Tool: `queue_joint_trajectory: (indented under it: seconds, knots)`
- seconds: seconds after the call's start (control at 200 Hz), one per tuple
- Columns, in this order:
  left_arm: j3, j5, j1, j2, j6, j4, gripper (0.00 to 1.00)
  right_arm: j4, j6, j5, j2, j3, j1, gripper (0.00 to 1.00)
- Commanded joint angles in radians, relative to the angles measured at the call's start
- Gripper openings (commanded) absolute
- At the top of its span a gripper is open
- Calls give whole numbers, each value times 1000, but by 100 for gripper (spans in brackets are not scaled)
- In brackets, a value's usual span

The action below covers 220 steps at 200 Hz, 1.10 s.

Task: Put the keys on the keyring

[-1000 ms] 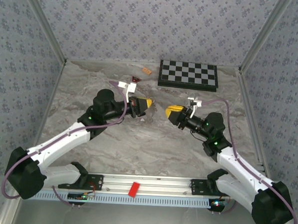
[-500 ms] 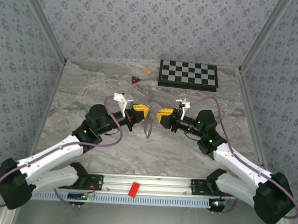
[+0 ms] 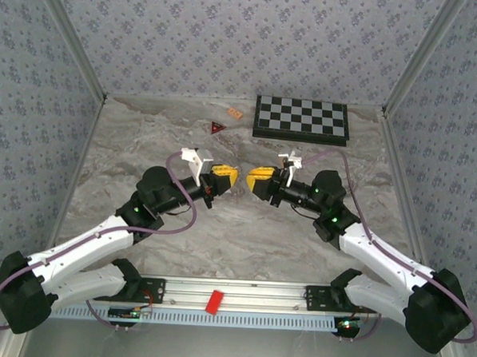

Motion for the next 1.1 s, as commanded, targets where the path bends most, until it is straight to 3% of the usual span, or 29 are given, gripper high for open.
queue_joint_trajectory:
  seconds: [0.0, 0.935, 1.094]
  knots:
    - [24, 33, -6, 4, -25, 52, 0, 68, 21, -50, 19, 44, -7, 28]
    - [45, 103, -6, 27, -68, 48, 0, 120, 49, -145, 95, 83, -1, 20]
    - [49, 121, -4, 29, -73, 45, 0, 135, 63, -166, 105, 80, -1, 12]
